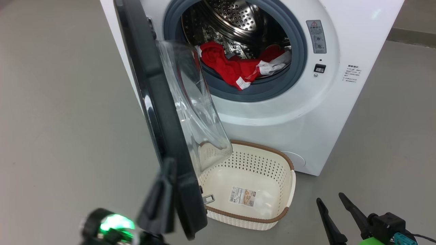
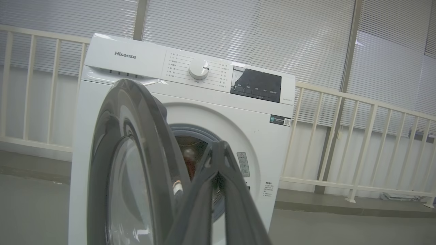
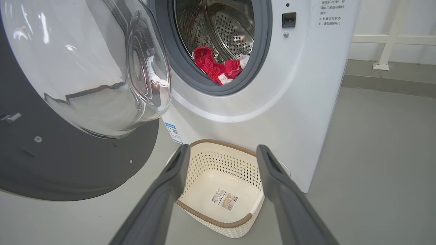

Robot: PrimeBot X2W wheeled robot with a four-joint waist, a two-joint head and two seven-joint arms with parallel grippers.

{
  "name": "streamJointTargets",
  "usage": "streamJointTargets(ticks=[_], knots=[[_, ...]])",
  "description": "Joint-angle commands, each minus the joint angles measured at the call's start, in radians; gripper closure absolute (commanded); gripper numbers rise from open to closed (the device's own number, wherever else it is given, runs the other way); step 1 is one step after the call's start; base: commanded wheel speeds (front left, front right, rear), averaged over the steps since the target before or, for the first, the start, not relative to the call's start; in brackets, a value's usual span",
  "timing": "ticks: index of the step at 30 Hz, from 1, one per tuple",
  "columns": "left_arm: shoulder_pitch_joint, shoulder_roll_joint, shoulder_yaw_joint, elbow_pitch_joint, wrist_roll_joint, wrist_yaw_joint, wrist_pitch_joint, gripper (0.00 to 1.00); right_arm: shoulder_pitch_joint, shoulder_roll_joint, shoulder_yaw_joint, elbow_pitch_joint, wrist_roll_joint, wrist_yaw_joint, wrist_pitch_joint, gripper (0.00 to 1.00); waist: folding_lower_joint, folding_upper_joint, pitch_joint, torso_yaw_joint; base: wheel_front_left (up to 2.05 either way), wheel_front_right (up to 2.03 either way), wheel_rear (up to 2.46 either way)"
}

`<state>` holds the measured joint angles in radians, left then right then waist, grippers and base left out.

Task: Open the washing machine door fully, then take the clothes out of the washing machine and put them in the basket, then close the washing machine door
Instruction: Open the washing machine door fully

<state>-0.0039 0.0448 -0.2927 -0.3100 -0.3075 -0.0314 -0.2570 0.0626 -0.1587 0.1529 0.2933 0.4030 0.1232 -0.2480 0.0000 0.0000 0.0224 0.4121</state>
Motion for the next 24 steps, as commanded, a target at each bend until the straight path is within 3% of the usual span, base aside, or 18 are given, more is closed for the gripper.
streamJointTargets(ticks=[1,8,15,24], knots=[[-0.013,0.005,-0.004,-0.018,-0.006,-0.005,-0.005,1.00,-0.023,-0.018,0.017,-0.025,-0.011,0.008,-0.014,0.00,0.0000,0.0000,0.003,-0.002,0.00,0.00,0.00],[-0.003,0.005,-0.131,0.155,-0.081,-0.008,-0.005,1.00,-0.030,-0.019,0.025,-0.022,-0.012,0.008,-0.014,0.00,0.0000,0.0000,0.010,-0.010,0.00,0.00,0.00],[-0.033,0.005,-0.135,0.287,-0.121,-0.009,-0.005,1.00,-0.038,-0.022,0.033,-0.020,-0.010,0.008,-0.014,0.00,0.0000,0.0000,0.015,-0.011,0.00,0.00,0.00],[-0.067,0.005,-0.069,0.402,-0.189,0.001,-0.005,1.00,-0.044,-0.024,0.040,-0.016,-0.006,0.008,-0.014,0.00,0.0000,0.0000,0.015,-0.012,0.00,0.00,0.00]])
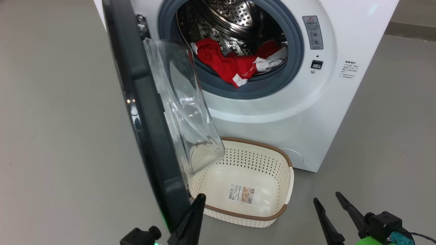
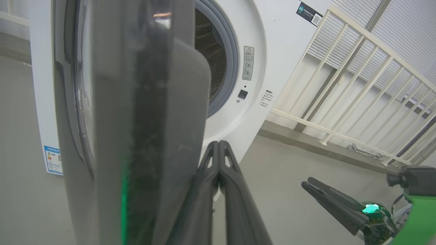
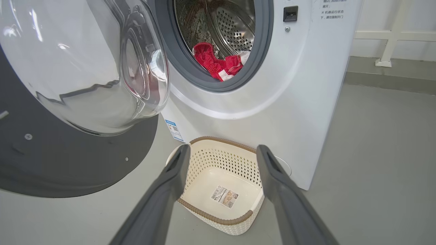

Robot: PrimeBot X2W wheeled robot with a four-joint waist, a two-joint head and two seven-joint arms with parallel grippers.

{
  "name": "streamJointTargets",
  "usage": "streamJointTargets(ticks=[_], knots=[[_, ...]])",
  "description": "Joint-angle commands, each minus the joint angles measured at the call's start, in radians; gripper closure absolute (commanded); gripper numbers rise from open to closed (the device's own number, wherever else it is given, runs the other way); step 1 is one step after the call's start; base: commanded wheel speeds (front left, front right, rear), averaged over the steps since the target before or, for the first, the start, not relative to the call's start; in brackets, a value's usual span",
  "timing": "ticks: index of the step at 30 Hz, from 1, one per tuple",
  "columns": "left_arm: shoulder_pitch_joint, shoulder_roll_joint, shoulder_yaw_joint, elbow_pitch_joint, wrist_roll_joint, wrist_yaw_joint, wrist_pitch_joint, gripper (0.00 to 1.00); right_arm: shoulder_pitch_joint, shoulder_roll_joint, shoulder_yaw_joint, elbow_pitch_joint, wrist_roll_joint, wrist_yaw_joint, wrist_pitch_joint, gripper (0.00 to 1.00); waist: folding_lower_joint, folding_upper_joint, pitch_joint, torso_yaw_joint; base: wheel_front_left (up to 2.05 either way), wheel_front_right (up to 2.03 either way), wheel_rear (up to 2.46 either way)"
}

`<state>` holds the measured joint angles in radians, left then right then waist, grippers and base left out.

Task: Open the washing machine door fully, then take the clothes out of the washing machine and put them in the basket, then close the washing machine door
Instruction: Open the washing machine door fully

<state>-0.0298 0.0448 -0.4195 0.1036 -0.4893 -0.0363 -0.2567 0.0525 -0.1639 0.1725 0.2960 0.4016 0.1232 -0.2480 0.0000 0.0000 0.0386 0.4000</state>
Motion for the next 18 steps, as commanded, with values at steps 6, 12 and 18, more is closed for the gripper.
streamJointTargets(ticks=[6,12,18], knots=[[-0.028,0.005,0.116,-0.001,0.007,0.012,-0.005,1.00,-0.029,-0.014,0.023,-0.019,-0.003,0.008,-0.014,0.00,0.0000,0.0000,-0.006,0.004,0.00,0.00,0.00],[0.016,0.005,0.199,-0.019,0.046,0.018,-0.005,1.00,-0.020,-0.007,0.028,-0.022,-0.002,0.008,-0.014,0.00,0.0000,0.0000,-0.008,0.017,0.00,0.00,0.00],[0.052,0.005,0.308,-0.032,0.078,0.015,-0.005,1.00,-0.011,-0.005,0.029,-0.026,-0.001,0.008,-0.014,0.00,0.0000,0.0000,-0.007,0.035,0.00,0.00,0.00]])
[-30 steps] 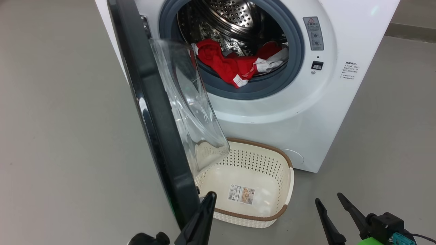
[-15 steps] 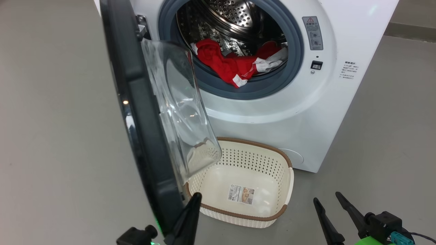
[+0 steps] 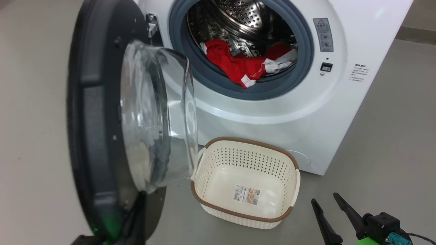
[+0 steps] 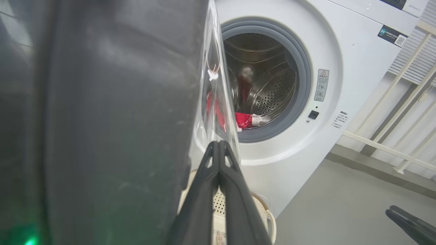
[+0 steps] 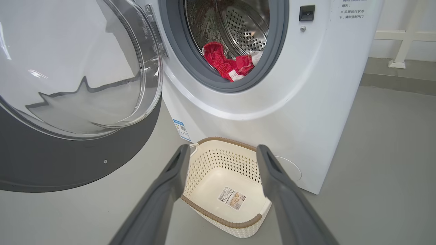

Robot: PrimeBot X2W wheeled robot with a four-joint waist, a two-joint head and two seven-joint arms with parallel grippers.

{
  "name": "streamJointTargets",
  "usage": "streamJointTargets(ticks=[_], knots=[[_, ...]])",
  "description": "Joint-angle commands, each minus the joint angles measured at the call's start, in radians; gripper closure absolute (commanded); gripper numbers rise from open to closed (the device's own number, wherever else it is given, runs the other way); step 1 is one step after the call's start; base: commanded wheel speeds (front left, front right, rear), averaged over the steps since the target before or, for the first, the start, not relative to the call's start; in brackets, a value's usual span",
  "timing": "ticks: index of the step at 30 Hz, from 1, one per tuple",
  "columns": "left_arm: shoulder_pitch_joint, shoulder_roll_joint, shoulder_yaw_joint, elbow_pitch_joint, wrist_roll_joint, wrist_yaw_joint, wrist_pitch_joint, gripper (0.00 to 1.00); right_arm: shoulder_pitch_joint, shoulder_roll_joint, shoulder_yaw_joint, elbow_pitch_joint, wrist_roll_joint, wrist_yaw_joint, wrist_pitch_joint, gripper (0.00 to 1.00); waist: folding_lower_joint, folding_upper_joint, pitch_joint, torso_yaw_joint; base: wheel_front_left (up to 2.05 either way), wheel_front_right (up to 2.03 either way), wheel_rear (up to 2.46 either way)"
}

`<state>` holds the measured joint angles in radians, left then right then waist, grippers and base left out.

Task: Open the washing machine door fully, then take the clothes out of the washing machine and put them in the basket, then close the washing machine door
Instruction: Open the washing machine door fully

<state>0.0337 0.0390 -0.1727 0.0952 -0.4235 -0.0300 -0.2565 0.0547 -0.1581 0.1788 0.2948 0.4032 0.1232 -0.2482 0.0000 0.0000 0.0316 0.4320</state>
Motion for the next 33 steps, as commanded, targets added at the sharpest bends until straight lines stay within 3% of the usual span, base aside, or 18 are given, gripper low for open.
streamJointTargets(ticks=[1,21,33], knots=[[-0.008,0.011,0.083,-0.024,0.018,0.008,-0.005,1.00,-0.013,-0.011,0.022,-0.024,-0.003,0.008,-0.014,0.00,0.0000,0.0000,-0.001,0.004,0.00,0.00,0.00],[-0.076,0.011,0.472,0.003,0.076,-0.005,-0.005,1.00,-0.030,-0.021,0.009,-0.039,-0.011,0.008,-0.014,0.00,0.0000,0.0000,0.031,-0.014,0.00,0.00,0.00],[-0.212,0.021,0.710,0.101,0.152,-0.060,-0.005,1.00,-0.053,-0.036,0.007,-0.040,-0.020,0.008,-0.014,0.00,0.0000,0.0000,0.068,-0.019,0.00,0.00,0.00]])
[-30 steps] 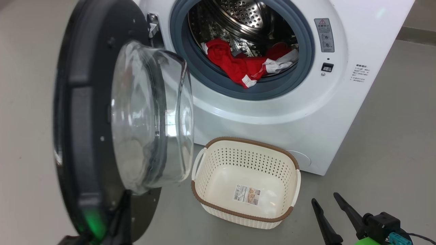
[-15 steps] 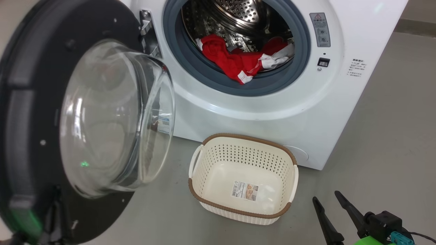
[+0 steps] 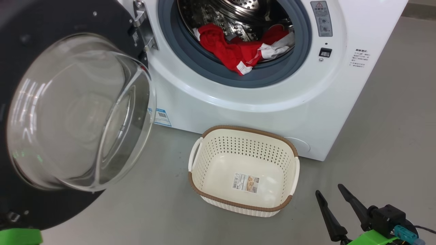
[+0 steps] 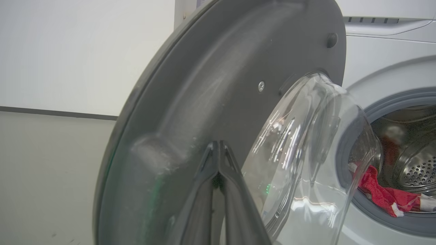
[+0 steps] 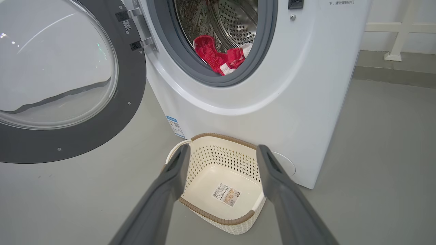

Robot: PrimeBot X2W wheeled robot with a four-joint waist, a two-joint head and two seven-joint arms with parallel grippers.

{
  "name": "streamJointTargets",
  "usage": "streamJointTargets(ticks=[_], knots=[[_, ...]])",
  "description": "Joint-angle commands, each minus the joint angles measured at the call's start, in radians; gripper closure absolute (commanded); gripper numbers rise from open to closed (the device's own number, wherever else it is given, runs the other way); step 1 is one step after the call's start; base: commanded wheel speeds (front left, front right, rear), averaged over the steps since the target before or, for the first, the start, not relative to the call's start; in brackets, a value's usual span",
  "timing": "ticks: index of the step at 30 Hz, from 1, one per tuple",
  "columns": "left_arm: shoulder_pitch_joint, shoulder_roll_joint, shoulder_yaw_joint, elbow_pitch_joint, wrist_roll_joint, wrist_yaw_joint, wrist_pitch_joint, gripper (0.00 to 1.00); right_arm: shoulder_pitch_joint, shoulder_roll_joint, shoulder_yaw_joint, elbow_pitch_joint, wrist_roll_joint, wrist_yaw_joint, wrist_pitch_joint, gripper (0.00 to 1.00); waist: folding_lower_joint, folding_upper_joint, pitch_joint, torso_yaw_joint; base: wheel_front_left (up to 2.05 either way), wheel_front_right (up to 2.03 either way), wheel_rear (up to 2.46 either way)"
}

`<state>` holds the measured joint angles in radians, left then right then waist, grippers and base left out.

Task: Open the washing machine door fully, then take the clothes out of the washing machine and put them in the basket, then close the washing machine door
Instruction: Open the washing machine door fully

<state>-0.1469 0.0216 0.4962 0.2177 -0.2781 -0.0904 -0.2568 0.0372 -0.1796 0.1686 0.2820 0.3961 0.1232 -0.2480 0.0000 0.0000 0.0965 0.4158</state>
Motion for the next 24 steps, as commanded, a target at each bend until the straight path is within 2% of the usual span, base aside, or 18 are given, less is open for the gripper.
streamJointTargets(ticks=[1,6,9,18,24], knots=[[-0.044,0.042,0.057,-0.010,0.013,-0.004,-0.005,1.00,-0.038,-0.016,0.017,-0.027,-0.013,0.008,-0.014,0.00,0.0000,0.0000,0.005,-0.004,0.00,0.00,0.00],[-0.101,0.068,0.108,0.053,0.039,-0.024,-0.005,1.00,-0.048,-0.025,0.015,-0.030,-0.014,0.008,-0.014,0.00,0.0000,0.0000,0.022,-0.011,0.00,0.00,0.00],[-0.158,0.108,0.137,0.126,0.048,-0.033,-0.005,1.00,-0.053,-0.034,0.012,-0.032,-0.015,0.008,-0.014,0.00,0.0000,0.0000,0.036,-0.014,0.00,0.00,0.00],[-0.221,0.165,0.184,0.226,0.090,-0.039,-0.005,1.00,-0.069,-0.034,0.016,-0.031,-0.017,0.008,-0.014,0.00,0.0000,0.0000,0.046,-0.031,0.00,0.00,0.00],[-0.259,0.211,0.181,0.293,0.080,-0.040,-0.005,1.00,-0.073,-0.029,0.015,-0.030,-0.018,0.008,-0.014,0.00,0.0000,0.0000,0.047,-0.034,0.00,0.00,0.00]])
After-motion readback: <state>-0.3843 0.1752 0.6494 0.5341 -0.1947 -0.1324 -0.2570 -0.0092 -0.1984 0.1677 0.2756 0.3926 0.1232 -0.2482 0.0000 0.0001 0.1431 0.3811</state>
